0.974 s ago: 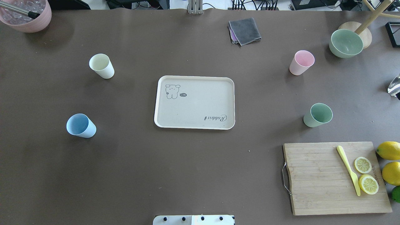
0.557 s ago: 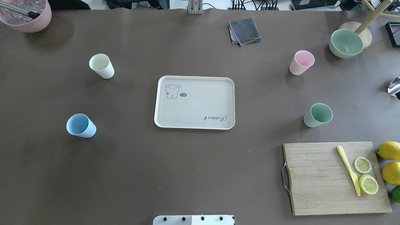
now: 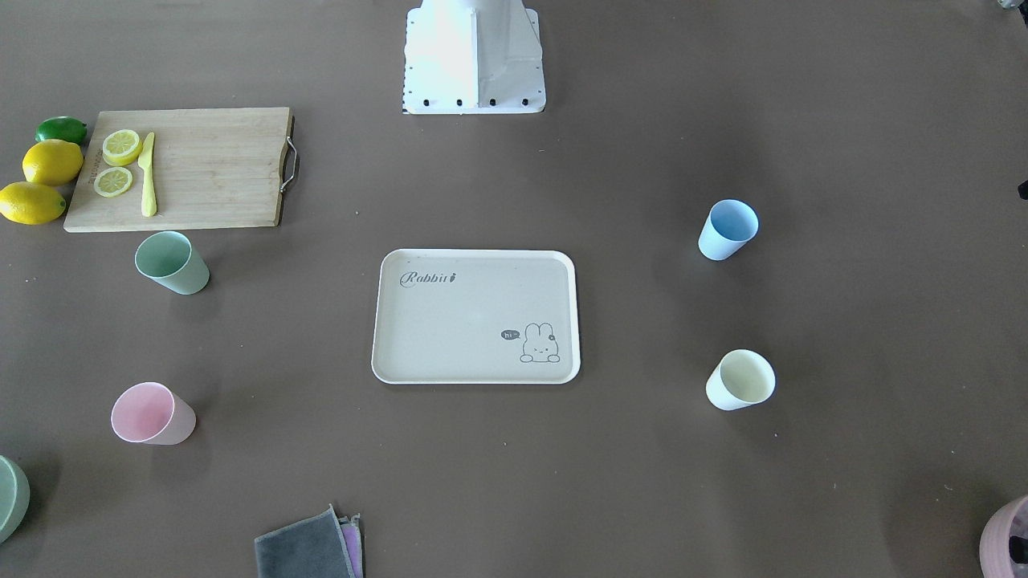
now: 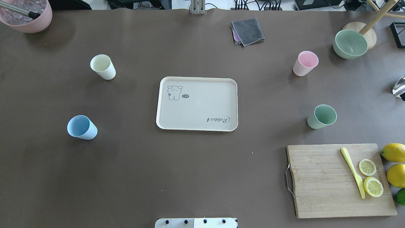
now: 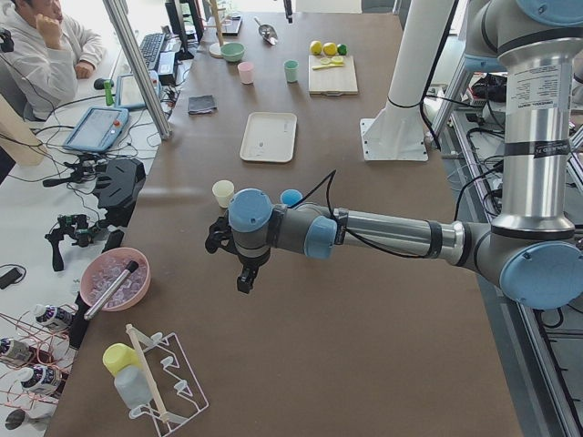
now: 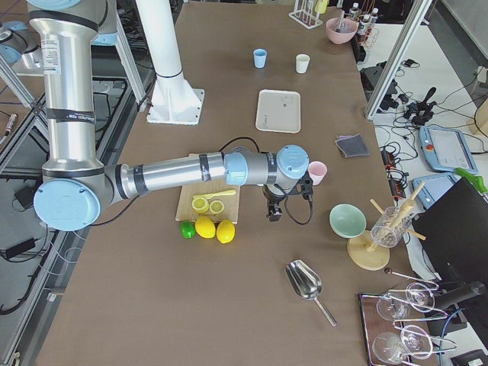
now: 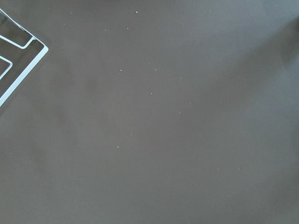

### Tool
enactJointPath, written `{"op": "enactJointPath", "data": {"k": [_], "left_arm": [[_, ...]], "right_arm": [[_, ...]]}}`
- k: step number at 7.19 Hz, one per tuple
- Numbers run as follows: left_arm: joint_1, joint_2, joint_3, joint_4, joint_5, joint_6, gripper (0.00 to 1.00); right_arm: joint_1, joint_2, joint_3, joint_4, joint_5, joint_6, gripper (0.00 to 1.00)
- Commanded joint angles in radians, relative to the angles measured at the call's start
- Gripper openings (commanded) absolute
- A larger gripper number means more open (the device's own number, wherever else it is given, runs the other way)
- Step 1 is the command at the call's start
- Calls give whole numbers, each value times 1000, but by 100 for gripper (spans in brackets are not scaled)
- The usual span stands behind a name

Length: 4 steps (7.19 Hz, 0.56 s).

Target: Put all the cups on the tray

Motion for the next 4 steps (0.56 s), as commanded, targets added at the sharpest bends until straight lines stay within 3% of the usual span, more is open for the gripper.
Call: {"op": "enactJointPath", "data": {"k": [1,4], "left_arm": [[1,-2,6,-15,-4,1,98],[0,14,6,-46,-4,-3,98]], "right_arm": [[0,23,-44,17,-14,0,100],[-32,14,-46,162,-3,3,100]]}}
